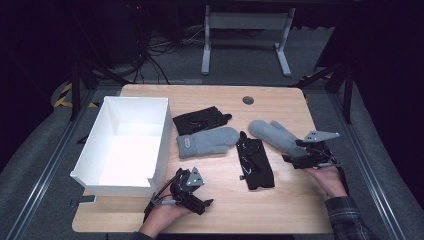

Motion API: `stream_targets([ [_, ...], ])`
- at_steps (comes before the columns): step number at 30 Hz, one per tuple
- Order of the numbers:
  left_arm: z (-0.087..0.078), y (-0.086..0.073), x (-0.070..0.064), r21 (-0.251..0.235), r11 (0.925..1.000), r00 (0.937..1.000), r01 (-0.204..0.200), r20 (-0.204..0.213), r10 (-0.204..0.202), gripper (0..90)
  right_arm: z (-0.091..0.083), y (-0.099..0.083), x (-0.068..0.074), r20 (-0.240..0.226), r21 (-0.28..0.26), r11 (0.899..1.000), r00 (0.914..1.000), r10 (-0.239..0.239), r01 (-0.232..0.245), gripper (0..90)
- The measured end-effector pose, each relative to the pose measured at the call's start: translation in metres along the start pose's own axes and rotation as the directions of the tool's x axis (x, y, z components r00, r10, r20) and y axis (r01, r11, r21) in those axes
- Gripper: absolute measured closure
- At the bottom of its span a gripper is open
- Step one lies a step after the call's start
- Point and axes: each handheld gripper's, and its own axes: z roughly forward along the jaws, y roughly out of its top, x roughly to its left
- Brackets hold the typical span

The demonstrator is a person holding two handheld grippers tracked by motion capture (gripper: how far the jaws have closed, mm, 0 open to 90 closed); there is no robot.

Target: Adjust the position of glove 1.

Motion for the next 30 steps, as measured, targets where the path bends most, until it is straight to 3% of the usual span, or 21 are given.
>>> stream_targets([
  [8,0.0,0.0,0.0,0.0,1.0,1.0,0.0,0.0,0.0,0.1,0.016,0.01,-0.013,-0.009,-0.007,1.0,0.9999,0.008,-0.008,26.5],
  [9,0.0,0.0,0.0,0.0,1.0,1.0,0.0,0.0,0.0,0.1,0.022,0.01,-0.015,-0.02,-0.016,1.0,0.9998,0.006,-0.006,34.6],
  [11,0.0,0.0,0.0,0.0,1.0,1.0,0.0,0.0,0.0,0.1,0.025,0.009,-0.015,-0.027,-0.011,1.0,0.9996,0.007,-0.007,36.3],
  [17,0.0,0.0,0.0,0.001,1.0,1.0,0.0,-0.002,0.0,0.1,0.036,0.005,-0.019,0.011,0.025,1.0,0.9998,-0.018,0.018,57.4],
  [22,0.0,0.0,0.0,0.0,1.0,1.0,0.001,0.0,-0.001,0.1,0.042,0.003,-0.017,0.043,0.059,0.997,0.9976,-0.054,0.051,69.0],
  [30,0.001,0.001,0.0,-0.004,1.0,1.0,0.004,0.0,-0.004,0.2,0.041,0.003,-0.017,0.045,0.056,0.998,0.9983,-0.038,0.036,81.7],
])
